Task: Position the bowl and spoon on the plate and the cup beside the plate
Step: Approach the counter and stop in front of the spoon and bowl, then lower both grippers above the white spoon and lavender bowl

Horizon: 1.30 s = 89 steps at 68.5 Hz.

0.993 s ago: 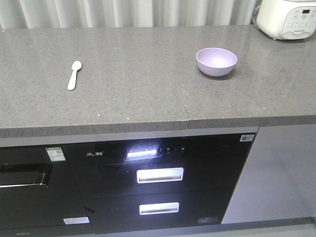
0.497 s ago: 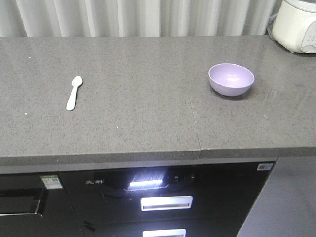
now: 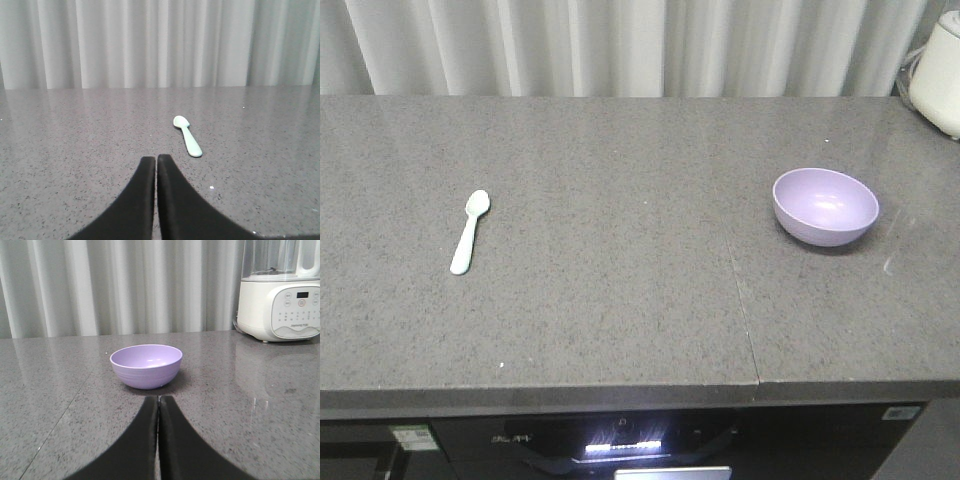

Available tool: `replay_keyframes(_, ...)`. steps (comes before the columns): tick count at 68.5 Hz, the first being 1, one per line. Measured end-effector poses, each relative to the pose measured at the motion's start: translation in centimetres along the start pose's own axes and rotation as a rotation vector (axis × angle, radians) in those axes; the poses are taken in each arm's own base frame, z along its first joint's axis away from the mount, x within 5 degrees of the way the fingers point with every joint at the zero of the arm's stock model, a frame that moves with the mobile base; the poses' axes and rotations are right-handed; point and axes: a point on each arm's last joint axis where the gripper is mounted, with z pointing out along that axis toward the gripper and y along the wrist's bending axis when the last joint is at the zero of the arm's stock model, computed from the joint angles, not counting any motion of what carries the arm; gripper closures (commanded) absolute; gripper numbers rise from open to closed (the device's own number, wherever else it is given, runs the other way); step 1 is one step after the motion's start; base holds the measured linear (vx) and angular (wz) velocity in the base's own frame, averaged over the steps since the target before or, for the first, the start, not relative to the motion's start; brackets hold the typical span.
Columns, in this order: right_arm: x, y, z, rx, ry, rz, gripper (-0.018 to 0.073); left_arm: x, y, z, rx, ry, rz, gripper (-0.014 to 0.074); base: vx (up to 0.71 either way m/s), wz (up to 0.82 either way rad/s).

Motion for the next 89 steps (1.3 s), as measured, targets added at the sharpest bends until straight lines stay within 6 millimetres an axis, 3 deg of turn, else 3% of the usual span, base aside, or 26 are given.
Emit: replay_keyframes(89, 0.00, 0.00, 0.00, 0.000, 0.000, 0.000, 0.0570, 0.00, 0.00, 0.00, 0.000, 0.000, 0.000, 0.0603, 0.05, 0.01)
